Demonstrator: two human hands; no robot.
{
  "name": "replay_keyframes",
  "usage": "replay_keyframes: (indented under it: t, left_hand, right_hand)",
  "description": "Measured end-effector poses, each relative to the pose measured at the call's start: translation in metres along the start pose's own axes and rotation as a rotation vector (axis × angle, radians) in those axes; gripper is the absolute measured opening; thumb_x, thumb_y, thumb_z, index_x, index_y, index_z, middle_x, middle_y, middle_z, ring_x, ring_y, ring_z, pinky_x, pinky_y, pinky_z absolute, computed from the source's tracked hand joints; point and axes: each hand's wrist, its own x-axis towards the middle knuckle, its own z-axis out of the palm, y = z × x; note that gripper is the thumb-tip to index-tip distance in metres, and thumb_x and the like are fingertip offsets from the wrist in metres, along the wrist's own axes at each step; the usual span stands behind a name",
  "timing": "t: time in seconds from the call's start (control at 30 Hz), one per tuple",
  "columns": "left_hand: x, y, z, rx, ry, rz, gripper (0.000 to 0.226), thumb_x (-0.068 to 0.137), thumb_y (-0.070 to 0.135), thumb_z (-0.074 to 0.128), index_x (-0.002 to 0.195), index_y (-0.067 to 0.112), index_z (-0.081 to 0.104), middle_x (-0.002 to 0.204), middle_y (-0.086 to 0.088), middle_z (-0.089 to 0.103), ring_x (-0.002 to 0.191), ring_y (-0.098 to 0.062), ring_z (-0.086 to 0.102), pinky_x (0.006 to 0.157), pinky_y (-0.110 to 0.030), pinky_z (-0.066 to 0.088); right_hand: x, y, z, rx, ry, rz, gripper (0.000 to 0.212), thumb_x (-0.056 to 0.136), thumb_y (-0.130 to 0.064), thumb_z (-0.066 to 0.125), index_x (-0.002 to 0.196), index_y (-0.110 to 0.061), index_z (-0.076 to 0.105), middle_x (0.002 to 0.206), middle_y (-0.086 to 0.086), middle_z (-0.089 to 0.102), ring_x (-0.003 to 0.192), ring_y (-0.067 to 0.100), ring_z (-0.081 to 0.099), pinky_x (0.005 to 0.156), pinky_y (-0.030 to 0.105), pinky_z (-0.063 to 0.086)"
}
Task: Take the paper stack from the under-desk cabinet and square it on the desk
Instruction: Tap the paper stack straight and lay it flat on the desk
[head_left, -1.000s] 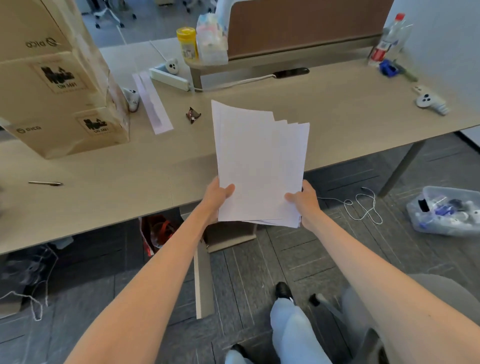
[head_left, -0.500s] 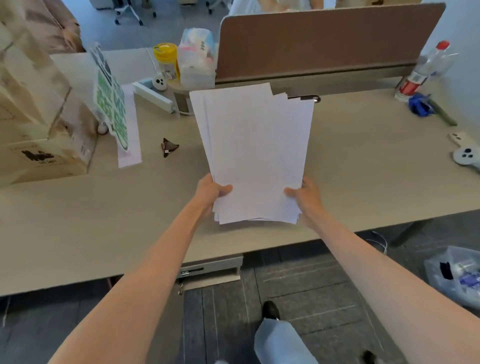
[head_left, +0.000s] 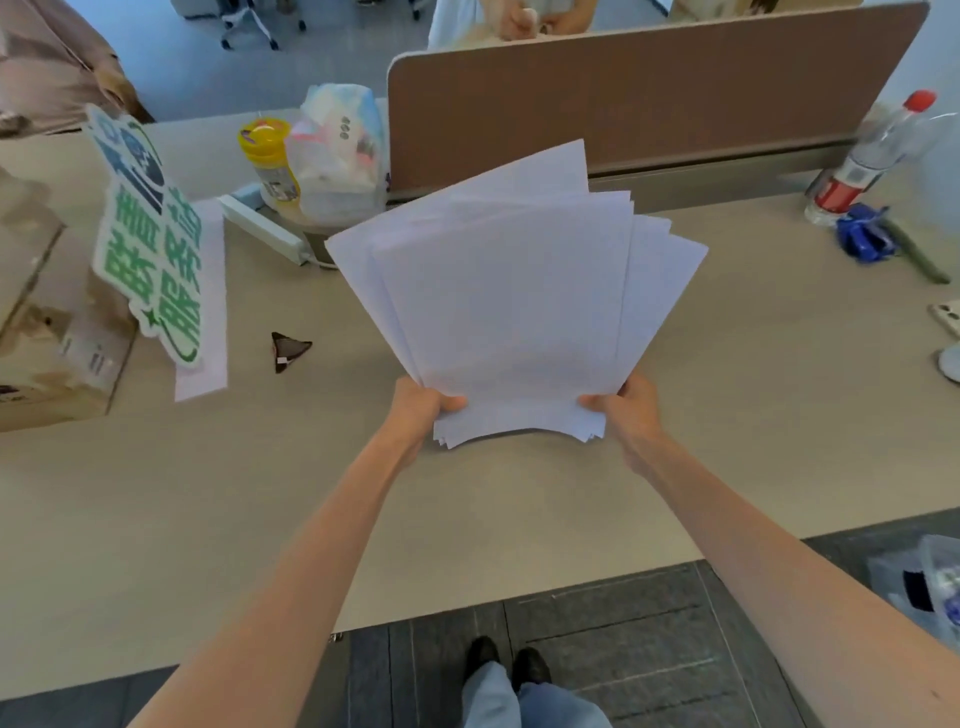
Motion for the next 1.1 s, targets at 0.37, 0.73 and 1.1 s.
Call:
replay_keyframes:
  t: [0.37,0.73,1.1]
  left_hand:
    - [0.001,0.011,-0.006,-0.157,-0.077,0.123,0.061,0.061,0.004,0.078,0.119,0.007,0.063,0.111,-0.003,0.072,0.099,-0.021,0.069,0.076,-0.024,0.055]
    - [-0.002,0.035,-0.004,-0.112,-0.161,0.228,0.054,0.071,-0.003,0.075,0.122,0.007,0.061,0.117,-0.007,0.071,0.103,-0.018,0.069,0.088,-0.033,0.057]
    - [0.002,0.062,-0.016,0.057,-0.324,0.247,0.064,0.065,0.004,0.077,0.126,0.013,0.06,0.124,-0.005,0.069,0.114,-0.018,0.066,0.094,-0.029,0.051]
  right_hand:
    - [0.017,0.009,0.002,-0.041,0.006,-0.049,0.036,0.073,0.02,0.058,0.105,0.006,0.065,0.094,0.01,0.064,0.085,0.022,0.06,0.056,0.014,0.051]
    - [0.021,-0.01,-0.015,0.03,-0.076,-0.083,0.025,0.078,0.01,0.065,0.093,-0.01,0.068,0.086,0.002,0.07,0.072,0.009,0.068,0.067,0.025,0.053]
    - [0.036,-0.049,-0.04,0.008,-0.326,-0.117,0.038,0.068,-0.005,0.079,0.105,-0.013,0.07,0.11,0.007,0.073,0.102,0.022,0.068,0.094,0.038,0.052]
